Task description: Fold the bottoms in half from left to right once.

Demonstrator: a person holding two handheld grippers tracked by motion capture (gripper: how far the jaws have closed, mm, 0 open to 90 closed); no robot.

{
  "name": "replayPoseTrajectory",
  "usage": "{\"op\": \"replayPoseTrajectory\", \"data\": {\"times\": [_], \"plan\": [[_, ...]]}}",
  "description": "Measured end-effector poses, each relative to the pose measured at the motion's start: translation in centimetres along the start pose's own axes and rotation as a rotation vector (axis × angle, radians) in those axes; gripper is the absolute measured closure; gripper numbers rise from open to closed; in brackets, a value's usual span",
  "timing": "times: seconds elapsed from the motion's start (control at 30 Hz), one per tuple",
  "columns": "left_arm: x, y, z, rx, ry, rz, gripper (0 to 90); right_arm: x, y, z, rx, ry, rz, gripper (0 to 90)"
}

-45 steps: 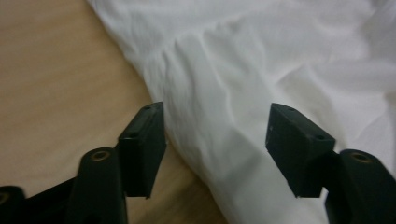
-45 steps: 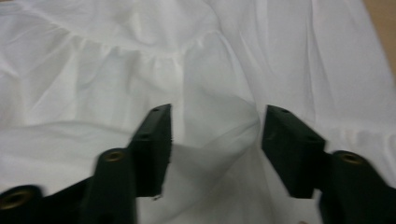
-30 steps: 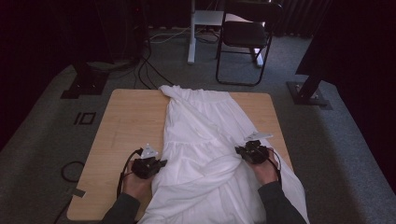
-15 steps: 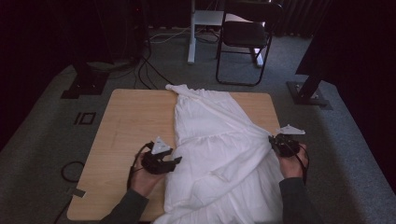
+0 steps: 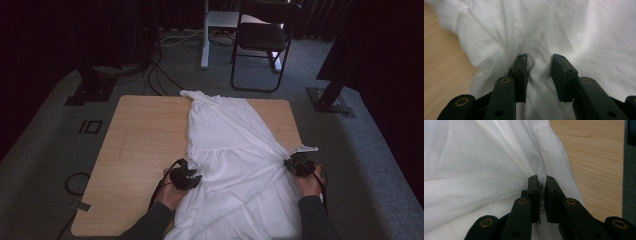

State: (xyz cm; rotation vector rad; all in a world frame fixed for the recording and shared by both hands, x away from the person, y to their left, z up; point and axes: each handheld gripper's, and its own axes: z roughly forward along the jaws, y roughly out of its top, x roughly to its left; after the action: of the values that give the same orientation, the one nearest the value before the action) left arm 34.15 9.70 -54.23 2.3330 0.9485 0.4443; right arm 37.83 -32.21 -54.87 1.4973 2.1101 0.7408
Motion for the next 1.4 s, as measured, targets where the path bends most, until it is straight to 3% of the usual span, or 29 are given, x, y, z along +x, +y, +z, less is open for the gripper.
{"op": "replayPoseTrajectory", "data": {"times": [0.07,0.1,0.23,0.27,0.33,0.43,0.7,0.87,0.9,0.97,1.03,1.07,1.13,1.27,1.33,1.4], "plan": [[0.5,0.0,0.0,0.000,0.011,-0.009,66.1,0.2,0.0,0.0,0.001,0.006,-0.005,83.9],[1.8,0.0,0.1,0.001,0.050,-0.027,66.1,0.4,0.1,0.0,0.003,0.014,-0.008,83.9],[4.4,0.1,0.2,0.021,0.141,-0.043,66.1,2.2,0.4,0.1,0.004,0.055,-0.044,84.5],[4.4,0.1,0.2,0.021,0.141,-0.043,66.1,2.2,0.4,0.1,0.004,0.055,-0.044,84.5],[6.4,0.3,0.4,0.046,0.206,-0.048,66.2,3.5,0.9,0.4,0.005,0.078,-0.072,84.6],[8.3,0.6,0.7,0.060,0.261,-0.066,66.2,4.5,1.6,0.9,0.002,0.107,-0.082,84.6],[11.5,2.2,2.3,0.088,0.375,-0.075,66.5,7.0,3.9,2.5,0.004,0.138,-0.118,84.7],[12.9,2.6,2.8,0.096,0.393,-0.100,66.3,7.0,5.0,3.4,0.008,0.146,-0.112,84.0],[13.1,2.7,2.8,0.093,0.390,-0.125,66.3,6.7,5.3,3.6,0.008,0.142,-0.112,84.0],[12.8,2.5,2.5,0.068,0.319,-0.146,64.8,4.8,5.9,4.2,0.003,0.099,-0.052,85.7],[12.2,2.2,2.1,0.055,0.249,-0.131,58.1,3.7,6.0,4.4,0.001,0.037,0.002,82.5],[11.7,2.1,1.8,0.051,0.250,-0.111,55.2,3.4,6.0,4.4,0.001,0.007,0.027,78.0],[11.0,1.7,0.8,0.022,0.240,-0.088,51.9,3.1,6.0,4.1,0.001,-0.004,0.049,68.0],[10.2,0.4,-1.7,-0.031,0.215,-0.108,49.8,4.5,5.6,1.4,-0.088,0.061,-0.025,54.3],[9.8,-0.4,-3.1,-0.060,0.198,-0.135,49.0,5.7,5.3,-0.1,-0.136,0.131,-0.059,51.9],[9.3,-1.2,-4.4,-0.082,0.197,-0.141,48.7,7.5,5.1,-1.2,-0.161,0.207,-0.126,50.2]]}}
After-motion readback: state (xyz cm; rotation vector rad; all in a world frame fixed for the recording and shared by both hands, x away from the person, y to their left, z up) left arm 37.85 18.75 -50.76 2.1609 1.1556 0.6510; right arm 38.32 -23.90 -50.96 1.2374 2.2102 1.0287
